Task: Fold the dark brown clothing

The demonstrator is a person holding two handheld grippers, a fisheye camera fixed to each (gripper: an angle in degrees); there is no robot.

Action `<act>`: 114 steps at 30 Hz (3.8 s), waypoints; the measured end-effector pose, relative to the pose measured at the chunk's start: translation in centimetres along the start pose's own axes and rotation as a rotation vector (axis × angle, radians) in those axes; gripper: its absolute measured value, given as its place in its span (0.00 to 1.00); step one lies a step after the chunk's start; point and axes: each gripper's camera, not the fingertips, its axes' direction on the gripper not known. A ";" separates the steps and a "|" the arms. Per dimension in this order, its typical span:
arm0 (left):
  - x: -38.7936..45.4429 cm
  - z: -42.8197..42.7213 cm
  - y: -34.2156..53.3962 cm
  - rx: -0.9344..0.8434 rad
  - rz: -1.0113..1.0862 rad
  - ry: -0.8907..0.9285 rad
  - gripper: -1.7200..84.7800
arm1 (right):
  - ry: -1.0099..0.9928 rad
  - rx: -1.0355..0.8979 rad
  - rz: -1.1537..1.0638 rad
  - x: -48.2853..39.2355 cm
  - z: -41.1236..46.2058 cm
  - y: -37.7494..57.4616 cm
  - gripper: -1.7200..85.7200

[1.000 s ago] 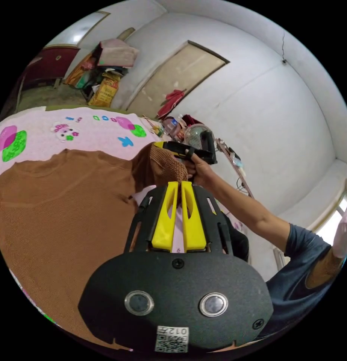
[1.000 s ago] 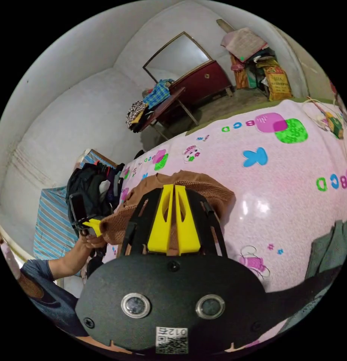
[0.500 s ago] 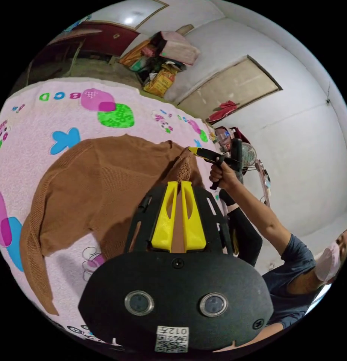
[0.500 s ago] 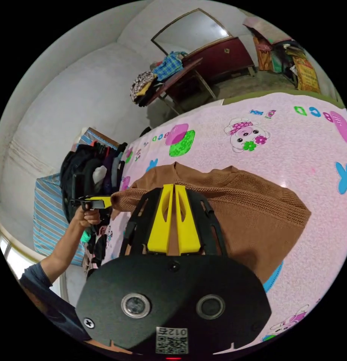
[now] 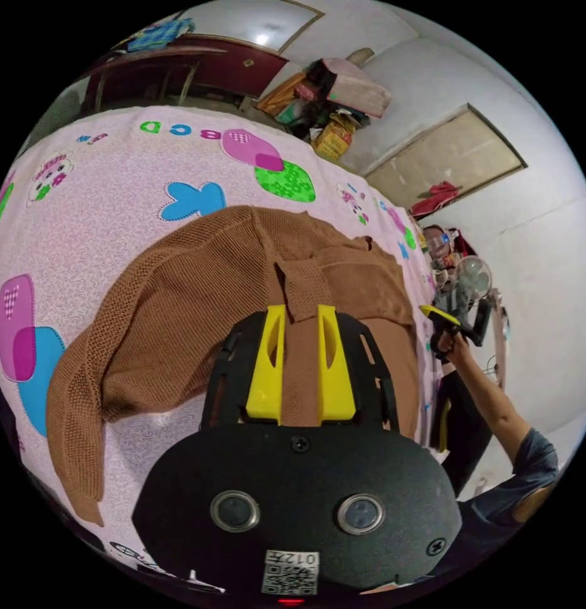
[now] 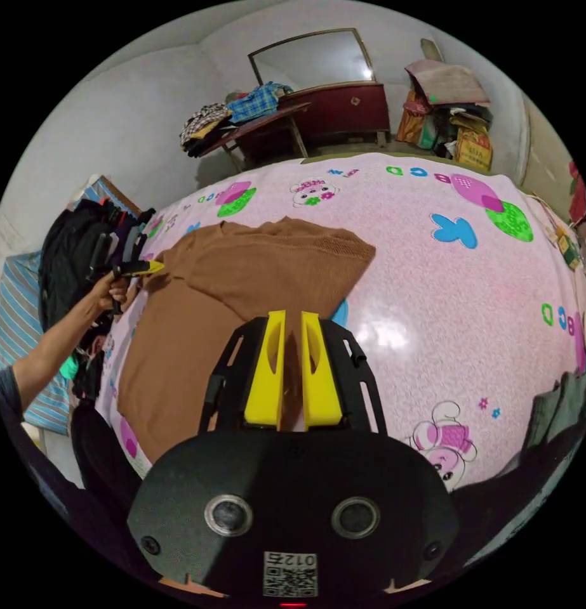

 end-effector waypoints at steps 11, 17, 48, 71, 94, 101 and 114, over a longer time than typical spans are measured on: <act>3.6 3.0 -1.4 -0.066 0.030 -0.192 0.03 | 0.147 -0.086 -0.102 -2.5 3.9 1.6 0.07; 3.9 2.7 -1.0 -0.106 0.021 -0.288 0.02 | 0.102 -0.067 -0.033 -0.9 4.1 2.9 0.05; 9.5 2.7 0.8 -0.029 0.138 -0.332 0.02 | 0.183 0.021 0.039 4.0 11.7 -5.1 0.01; 12.9 0.7 9.2 -0.008 0.182 -0.398 0.02 | 0.232 -0.012 0.094 -3.3 13.0 9.1 0.01; 8.3 -7.2 22.6 -0.035 0.080 -0.474 0.02 | 0.257 0.002 0.159 -10.1 19.1 17.9 0.01; 8.4 -10.1 25.5 -0.051 0.037 -0.404 0.02 | 0.203 -0.056 0.231 -12.1 19.6 20.3 0.01; 8.3 -11.5 35.4 -0.083 0.073 -0.429 0.02 | 0.214 -0.118 0.270 -17.4 23.3 27.0 0.01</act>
